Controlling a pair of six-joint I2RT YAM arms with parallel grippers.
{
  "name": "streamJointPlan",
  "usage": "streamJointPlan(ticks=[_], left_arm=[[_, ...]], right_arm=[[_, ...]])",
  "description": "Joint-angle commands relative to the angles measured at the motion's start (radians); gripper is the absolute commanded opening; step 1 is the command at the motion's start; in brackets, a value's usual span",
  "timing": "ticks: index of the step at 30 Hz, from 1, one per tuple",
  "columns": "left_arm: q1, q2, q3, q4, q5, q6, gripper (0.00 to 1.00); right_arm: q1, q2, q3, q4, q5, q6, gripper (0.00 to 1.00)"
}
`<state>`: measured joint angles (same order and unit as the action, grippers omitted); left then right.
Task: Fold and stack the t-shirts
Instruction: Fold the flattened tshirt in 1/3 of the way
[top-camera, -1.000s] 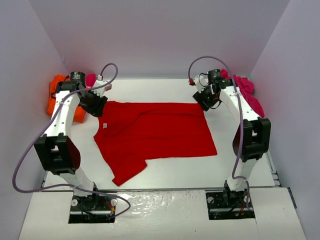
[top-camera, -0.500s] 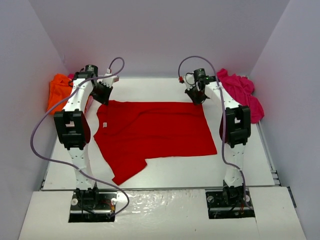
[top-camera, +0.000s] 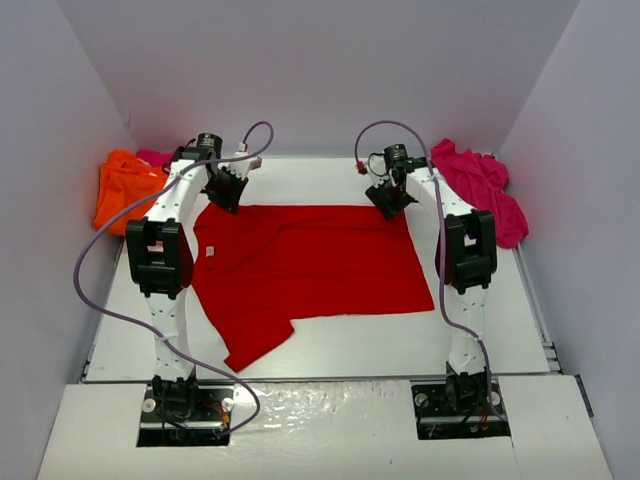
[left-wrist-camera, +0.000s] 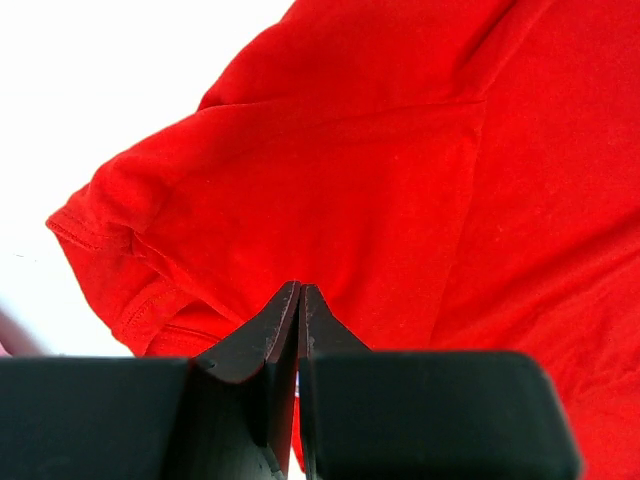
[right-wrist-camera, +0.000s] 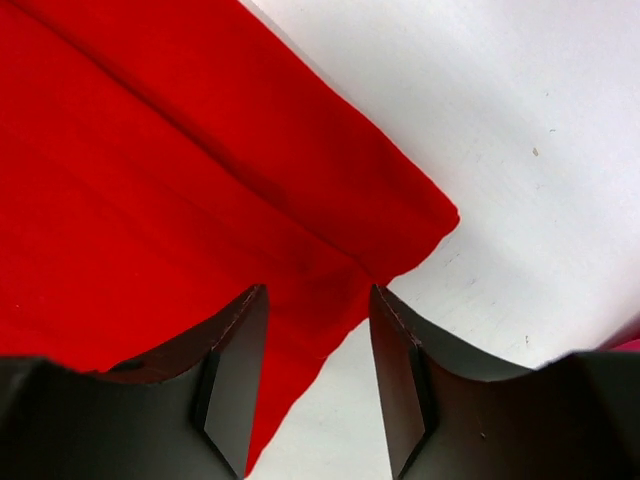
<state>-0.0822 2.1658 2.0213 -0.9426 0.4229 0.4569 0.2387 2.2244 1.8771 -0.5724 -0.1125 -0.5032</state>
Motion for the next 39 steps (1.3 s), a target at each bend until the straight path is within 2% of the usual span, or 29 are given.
streamJointPlan(ticks=[1,3,6,12,16,17,18,30,32,34,35,36,39], left_arm=[[-0.001,-0.024,-0.002,0.025,0.017,-0.015,0.0],[-0.002,-0.024,-0.012,0.024,0.014,-0.012,0.0],[-0.002,-0.023,-0.022,0.021,0.005,-0.007,0.0],[-0.005,-0.017,-0.02,0.012,0.004,-0.001,0.0],[-0.007,-0.011,-0.023,0.008,0.004,-0.001,0.0],[-0.009,-0.013,-0.024,0.008,0.004,-0.001,0.0],[-0.01,-0.014,-0.028,0.008,0.004,0.0,0.0],[-0.013,-0.028,-0.055,0.018,-0.007,0.003,0.0],[-0.013,-0.031,-0.058,0.019,-0.006,0.006,0.0],[-0.012,-0.029,-0.059,0.018,-0.003,0.005,0.0],[-0.013,-0.028,-0.059,0.019,-0.002,0.006,0.0],[-0.013,-0.027,-0.059,0.019,-0.001,0.007,0.0],[-0.016,-0.022,-0.058,0.015,-0.003,0.009,0.0]], right_arm=[[-0.001,0.015,0.02,-0.02,0.02,-0.02,0.33],[-0.001,0.026,0.029,-0.03,0.02,-0.024,0.27],[-0.001,0.039,0.043,-0.045,0.004,-0.029,0.26],[-0.001,0.059,0.054,-0.062,0.01,-0.032,0.3],[-0.002,0.067,0.057,-0.074,0.002,-0.037,0.14],[-0.001,0.066,0.057,-0.076,0.003,-0.038,0.02],[0.0,0.063,0.056,-0.076,0.005,-0.038,0.0],[0.007,-0.028,0.042,-0.078,0.01,-0.038,0.0],[0.007,-0.029,0.037,-0.08,0.017,-0.039,0.06],[0.006,-0.024,0.036,-0.078,0.023,-0.035,0.31],[0.006,-0.02,0.037,-0.079,0.028,-0.035,0.39],[0.005,-0.015,0.039,-0.08,0.03,-0.035,0.43],[0.004,0.003,0.053,-0.081,0.039,-0.03,0.45]])
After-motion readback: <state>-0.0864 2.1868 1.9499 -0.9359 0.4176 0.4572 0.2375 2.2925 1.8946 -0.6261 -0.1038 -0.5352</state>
